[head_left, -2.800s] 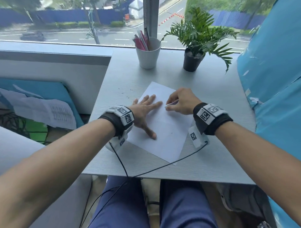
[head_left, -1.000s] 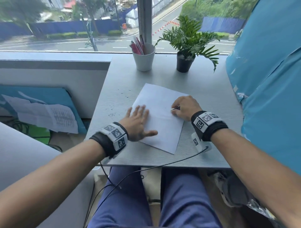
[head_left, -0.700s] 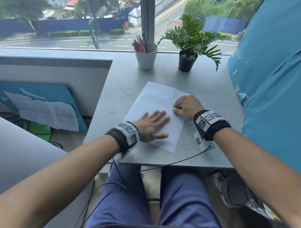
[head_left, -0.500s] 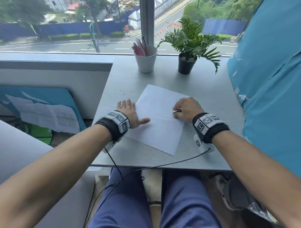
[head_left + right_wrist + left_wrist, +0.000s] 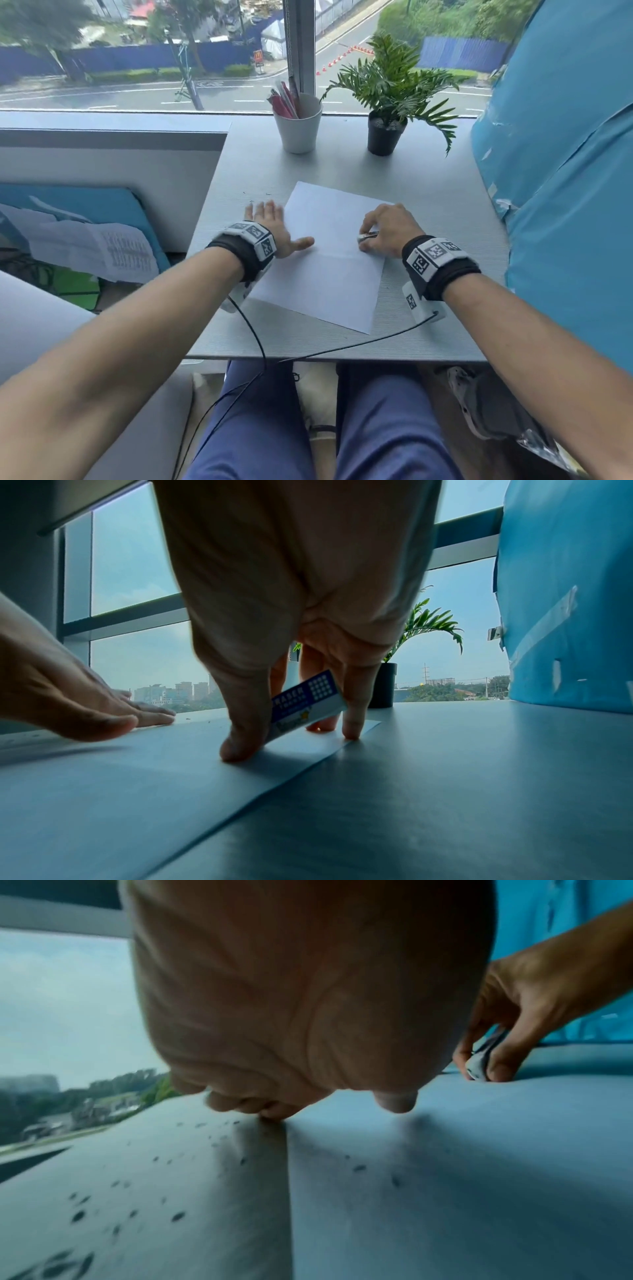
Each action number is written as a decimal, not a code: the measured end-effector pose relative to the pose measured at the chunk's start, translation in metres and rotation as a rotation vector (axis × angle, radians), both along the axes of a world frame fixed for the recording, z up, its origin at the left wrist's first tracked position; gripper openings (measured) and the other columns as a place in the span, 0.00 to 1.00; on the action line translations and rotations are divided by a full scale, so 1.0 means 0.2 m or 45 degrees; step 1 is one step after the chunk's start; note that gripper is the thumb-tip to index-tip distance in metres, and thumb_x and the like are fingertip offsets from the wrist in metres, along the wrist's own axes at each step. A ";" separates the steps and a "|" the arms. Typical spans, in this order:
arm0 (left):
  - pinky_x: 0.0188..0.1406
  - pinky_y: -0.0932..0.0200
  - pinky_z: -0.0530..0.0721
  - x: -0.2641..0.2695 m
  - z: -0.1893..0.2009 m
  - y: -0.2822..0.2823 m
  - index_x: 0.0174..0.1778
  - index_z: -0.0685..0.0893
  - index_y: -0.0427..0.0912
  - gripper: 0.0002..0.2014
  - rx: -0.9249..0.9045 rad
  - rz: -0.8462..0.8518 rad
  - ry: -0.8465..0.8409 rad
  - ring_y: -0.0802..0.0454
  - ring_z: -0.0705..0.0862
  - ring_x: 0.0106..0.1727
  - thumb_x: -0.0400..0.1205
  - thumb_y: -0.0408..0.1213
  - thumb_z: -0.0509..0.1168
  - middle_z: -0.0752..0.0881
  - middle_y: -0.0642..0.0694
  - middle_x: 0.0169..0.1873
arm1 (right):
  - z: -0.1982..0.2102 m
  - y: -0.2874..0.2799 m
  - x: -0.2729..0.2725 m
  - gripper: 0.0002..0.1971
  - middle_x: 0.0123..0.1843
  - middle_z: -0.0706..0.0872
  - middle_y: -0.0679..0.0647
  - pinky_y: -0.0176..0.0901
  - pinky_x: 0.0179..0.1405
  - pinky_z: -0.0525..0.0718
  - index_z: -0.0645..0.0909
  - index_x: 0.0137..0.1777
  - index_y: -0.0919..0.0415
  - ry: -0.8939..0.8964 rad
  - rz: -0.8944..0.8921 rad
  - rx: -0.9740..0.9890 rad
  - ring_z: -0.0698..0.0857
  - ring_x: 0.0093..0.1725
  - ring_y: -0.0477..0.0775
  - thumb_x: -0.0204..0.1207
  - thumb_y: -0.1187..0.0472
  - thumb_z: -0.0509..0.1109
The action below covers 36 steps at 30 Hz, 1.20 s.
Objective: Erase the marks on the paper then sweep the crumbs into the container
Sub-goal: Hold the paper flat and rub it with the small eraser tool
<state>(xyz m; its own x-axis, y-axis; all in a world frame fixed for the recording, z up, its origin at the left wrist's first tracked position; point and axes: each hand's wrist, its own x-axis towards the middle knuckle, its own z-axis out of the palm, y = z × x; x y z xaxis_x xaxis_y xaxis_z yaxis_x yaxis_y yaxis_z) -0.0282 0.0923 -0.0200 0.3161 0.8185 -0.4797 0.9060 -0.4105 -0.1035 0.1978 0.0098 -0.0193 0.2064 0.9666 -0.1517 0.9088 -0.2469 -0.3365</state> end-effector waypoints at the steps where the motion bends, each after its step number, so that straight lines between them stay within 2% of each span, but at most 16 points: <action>1: 0.84 0.39 0.34 0.01 0.01 0.00 0.87 0.37 0.35 0.58 0.054 0.017 0.016 0.39 0.36 0.87 0.77 0.79 0.45 0.36 0.38 0.87 | 0.00 0.00 0.00 0.10 0.53 0.87 0.50 0.36 0.50 0.73 0.89 0.44 0.46 0.008 0.007 -0.003 0.76 0.50 0.49 0.64 0.52 0.83; 3: 0.85 0.39 0.35 0.08 0.02 -0.04 0.87 0.37 0.35 0.59 0.072 -0.221 -0.131 0.41 0.35 0.87 0.75 0.79 0.48 0.35 0.39 0.87 | 0.01 0.00 0.00 0.09 0.52 0.86 0.50 0.35 0.50 0.74 0.89 0.44 0.47 0.013 0.018 -0.009 0.78 0.52 0.49 0.64 0.53 0.83; 5: 0.85 0.40 0.36 0.20 0.01 -0.14 0.87 0.36 0.39 0.58 -0.099 -0.557 -0.290 0.45 0.34 0.87 0.76 0.77 0.52 0.33 0.43 0.86 | 0.03 0.00 0.00 0.10 0.50 0.86 0.50 0.36 0.53 0.77 0.89 0.44 0.49 0.008 0.055 -0.008 0.82 0.56 0.52 0.63 0.54 0.84; 7: 0.85 0.40 0.36 0.28 -0.02 -0.21 0.87 0.34 0.43 0.56 -0.269 -0.659 -0.349 0.48 0.34 0.87 0.78 0.75 0.55 0.33 0.46 0.86 | 0.04 0.00 0.00 0.11 0.48 0.84 0.49 0.40 0.56 0.78 0.89 0.44 0.51 -0.004 0.107 -0.016 0.82 0.57 0.54 0.63 0.54 0.84; 9: 0.85 0.39 0.37 0.26 -0.06 -0.19 0.87 0.34 0.46 0.53 -0.271 -0.612 -0.354 0.48 0.33 0.87 0.80 0.73 0.55 0.33 0.48 0.86 | 0.04 -0.01 0.00 0.09 0.48 0.86 0.49 0.40 0.56 0.78 0.88 0.41 0.50 0.006 0.133 -0.004 0.83 0.58 0.55 0.62 0.53 0.83; 12: 0.85 0.38 0.38 0.14 -0.05 -0.08 0.88 0.35 0.49 0.50 -0.199 -0.424 -0.312 0.47 0.34 0.87 0.81 0.72 0.52 0.31 0.48 0.86 | 0.04 -0.01 0.01 0.09 0.53 0.89 0.52 0.40 0.59 0.80 0.90 0.42 0.53 0.046 0.113 0.021 0.84 0.59 0.55 0.62 0.56 0.83; 15: 0.84 0.35 0.41 0.01 -0.01 0.03 0.88 0.35 0.43 0.53 -0.125 -0.097 -0.112 0.45 0.37 0.88 0.79 0.76 0.48 0.33 0.45 0.87 | 0.05 -0.01 0.01 0.05 0.48 0.87 0.49 0.43 0.57 0.80 0.88 0.38 0.51 0.069 0.151 0.008 0.84 0.58 0.58 0.63 0.57 0.81; 16: 0.84 0.35 0.39 -0.01 0.01 0.05 0.88 0.36 0.41 0.55 -0.073 -0.008 -0.015 0.43 0.39 0.88 0.77 0.78 0.47 0.36 0.42 0.87 | 0.05 -0.01 0.01 0.05 0.49 0.87 0.48 0.44 0.58 0.80 0.87 0.38 0.51 0.082 0.173 -0.009 0.83 0.59 0.60 0.64 0.57 0.80; 17: 0.83 0.35 0.37 -0.01 0.03 0.07 0.88 0.38 0.38 0.57 -0.013 0.038 0.057 0.41 0.40 0.88 0.76 0.79 0.46 0.38 0.40 0.87 | 0.06 -0.01 0.01 0.05 0.55 0.88 0.49 0.45 0.62 0.79 0.88 0.39 0.53 0.103 0.191 -0.029 0.82 0.62 0.61 0.64 0.58 0.80; 19: 0.83 0.35 0.35 0.05 0.08 0.05 0.87 0.39 0.36 0.56 0.103 -0.061 0.066 0.40 0.40 0.88 0.77 0.78 0.46 0.40 0.39 0.87 | 0.08 0.00 0.01 0.06 0.73 0.81 0.50 0.51 0.71 0.75 0.89 0.43 0.54 0.109 0.241 -0.050 0.79 0.70 0.62 0.66 0.60 0.80; 21: 0.84 0.37 0.36 0.13 0.10 0.00 0.87 0.38 0.36 0.51 0.127 -0.331 -0.055 0.42 0.39 0.88 0.82 0.71 0.49 0.39 0.39 0.87 | 0.08 -0.01 0.02 0.06 0.79 0.75 0.48 0.53 0.72 0.75 0.89 0.45 0.53 0.023 0.286 -0.019 0.77 0.73 0.60 0.68 0.59 0.79; 23: 0.86 0.40 0.39 0.23 0.11 -0.06 0.88 0.39 0.38 0.45 0.030 -0.602 -0.160 0.44 0.38 0.88 0.87 0.62 0.53 0.38 0.41 0.87 | 0.07 -0.02 0.03 0.06 0.74 0.79 0.48 0.50 0.66 0.78 0.89 0.47 0.51 -0.129 0.233 0.034 0.79 0.69 0.58 0.70 0.57 0.77; 26: 0.85 0.44 0.40 0.35 0.04 -0.11 0.88 0.39 0.41 0.40 -0.136 -0.822 -0.263 0.46 0.39 0.88 0.89 0.52 0.55 0.39 0.43 0.88 | 0.06 -0.03 0.04 0.09 0.57 0.88 0.53 0.47 0.56 0.81 0.88 0.50 0.49 -0.182 0.104 0.057 0.83 0.60 0.59 0.70 0.53 0.77; 29: 0.84 0.42 0.40 0.39 -0.02 -0.10 0.88 0.39 0.45 0.41 -0.228 -0.829 -0.365 0.46 0.39 0.88 0.88 0.56 0.56 0.40 0.44 0.88 | 0.07 -0.02 0.05 0.10 0.53 0.89 0.56 0.48 0.58 0.82 0.89 0.51 0.56 -0.156 0.146 0.021 0.83 0.59 0.60 0.72 0.55 0.76; 32: 0.84 0.39 0.38 0.37 -0.06 -0.01 0.88 0.38 0.50 0.41 -0.205 -0.808 -0.379 0.48 0.37 0.87 0.87 0.64 0.51 0.37 0.48 0.87 | 0.08 -0.02 0.06 0.06 0.51 0.89 0.54 0.47 0.59 0.81 0.89 0.47 0.55 -0.091 0.161 0.017 0.82 0.57 0.59 0.71 0.58 0.78; 36: 0.84 0.39 0.38 0.27 -0.05 0.15 0.88 0.37 0.50 0.42 -0.092 -0.559 -0.255 0.48 0.38 0.88 0.85 0.68 0.45 0.36 0.49 0.87 | 0.04 -0.01 0.06 0.05 0.50 0.88 0.52 0.48 0.56 0.82 0.89 0.44 0.53 -0.086 0.113 0.028 0.83 0.54 0.57 0.69 0.61 0.77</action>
